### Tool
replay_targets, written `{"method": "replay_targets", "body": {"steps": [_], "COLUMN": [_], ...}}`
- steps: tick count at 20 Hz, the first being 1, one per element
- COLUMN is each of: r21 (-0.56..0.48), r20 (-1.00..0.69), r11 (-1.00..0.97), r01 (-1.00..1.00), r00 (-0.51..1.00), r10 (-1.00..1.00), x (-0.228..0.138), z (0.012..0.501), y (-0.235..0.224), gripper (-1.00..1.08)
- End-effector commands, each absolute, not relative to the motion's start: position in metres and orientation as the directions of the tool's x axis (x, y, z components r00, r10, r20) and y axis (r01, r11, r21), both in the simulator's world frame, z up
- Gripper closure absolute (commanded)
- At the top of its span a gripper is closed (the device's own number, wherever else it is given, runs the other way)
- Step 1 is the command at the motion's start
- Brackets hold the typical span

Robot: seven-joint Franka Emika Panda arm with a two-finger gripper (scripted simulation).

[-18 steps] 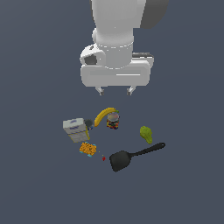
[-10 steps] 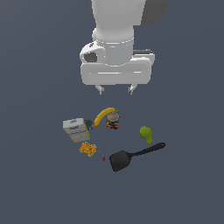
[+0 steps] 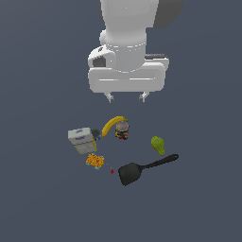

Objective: Pick up a designated object from a clutter of objects.

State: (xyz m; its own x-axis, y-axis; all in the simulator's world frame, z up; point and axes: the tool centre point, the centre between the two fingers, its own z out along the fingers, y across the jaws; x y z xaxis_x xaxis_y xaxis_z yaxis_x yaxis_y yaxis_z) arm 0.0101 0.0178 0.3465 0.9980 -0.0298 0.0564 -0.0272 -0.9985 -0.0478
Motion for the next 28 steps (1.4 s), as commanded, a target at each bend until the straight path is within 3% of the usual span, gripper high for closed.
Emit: {"method": "replay_targets", "body": {"steps": [1, 8, 14, 21, 28], "r21": [-0.043, -0.022, -0.002, 0.005, 0.001], "r20": [0.053, 0.041, 0.026, 0.012, 0.002], "r11": [-0.999, -0.999, -1.000, -1.000, -1.000], "r01": [-0.027, -0.027, -0.020, -0.006, 0.002], "r00": [0.998, 0.999, 0.999, 1.000, 1.000], "r10": [-0.029, -0.028, -0.020, -0.006, 0.002], "x": [0.013, 0.026, 0.032, 0.022, 0.010], "z": [0.337, 0.288, 0.217, 0.141, 0.100], "y": [0.024, 0.055, 0.102, 0.155, 0.184], "gripper": [-0.92, -0.92, -0.92, -0.92, -0.92]}}
